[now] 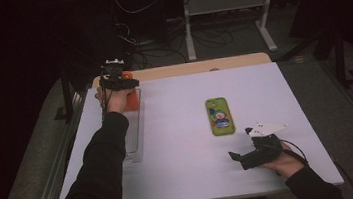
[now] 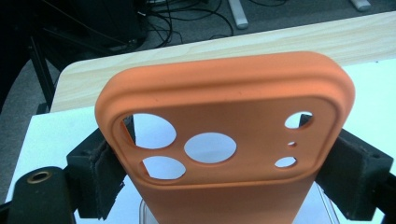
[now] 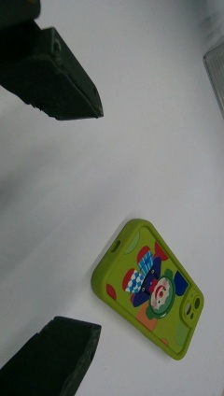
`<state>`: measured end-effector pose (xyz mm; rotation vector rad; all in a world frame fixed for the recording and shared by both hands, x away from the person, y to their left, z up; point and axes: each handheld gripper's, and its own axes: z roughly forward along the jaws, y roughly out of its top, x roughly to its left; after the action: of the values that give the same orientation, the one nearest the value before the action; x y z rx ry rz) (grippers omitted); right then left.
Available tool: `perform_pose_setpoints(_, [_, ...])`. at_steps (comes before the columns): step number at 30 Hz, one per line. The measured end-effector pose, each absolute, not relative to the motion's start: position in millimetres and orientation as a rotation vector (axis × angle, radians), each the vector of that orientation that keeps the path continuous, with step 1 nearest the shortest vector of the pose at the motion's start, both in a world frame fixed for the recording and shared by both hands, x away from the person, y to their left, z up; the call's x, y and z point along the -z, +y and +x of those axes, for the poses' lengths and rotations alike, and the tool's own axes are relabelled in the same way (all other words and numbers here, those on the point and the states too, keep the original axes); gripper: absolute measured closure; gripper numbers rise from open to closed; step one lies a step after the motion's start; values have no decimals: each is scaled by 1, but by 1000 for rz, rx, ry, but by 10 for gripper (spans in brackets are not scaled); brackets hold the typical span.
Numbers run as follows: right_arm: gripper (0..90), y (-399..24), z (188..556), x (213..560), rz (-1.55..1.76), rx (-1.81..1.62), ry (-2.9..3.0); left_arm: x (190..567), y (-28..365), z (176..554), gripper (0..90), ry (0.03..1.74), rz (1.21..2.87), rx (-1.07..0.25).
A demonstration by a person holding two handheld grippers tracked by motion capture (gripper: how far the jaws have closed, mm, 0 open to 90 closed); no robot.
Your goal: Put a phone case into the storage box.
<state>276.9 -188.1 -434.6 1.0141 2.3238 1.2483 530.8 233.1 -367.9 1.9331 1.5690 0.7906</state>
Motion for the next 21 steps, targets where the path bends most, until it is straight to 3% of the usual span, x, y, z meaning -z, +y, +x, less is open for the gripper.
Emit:
perform_pose_setpoints(5, [0,-188,279,435,1017,-1256,2324,371,234,533,101,1564,1927,-810])
perform_pose_setpoints(9, [0,-187,279,434,1018,-1254,2328,367,237,532,0,1547,1907,-784])
perform_pose_setpoints(21, [0,-181,281,431,1008,-1263,2324,337,246,505,0,1401,1932,-717])
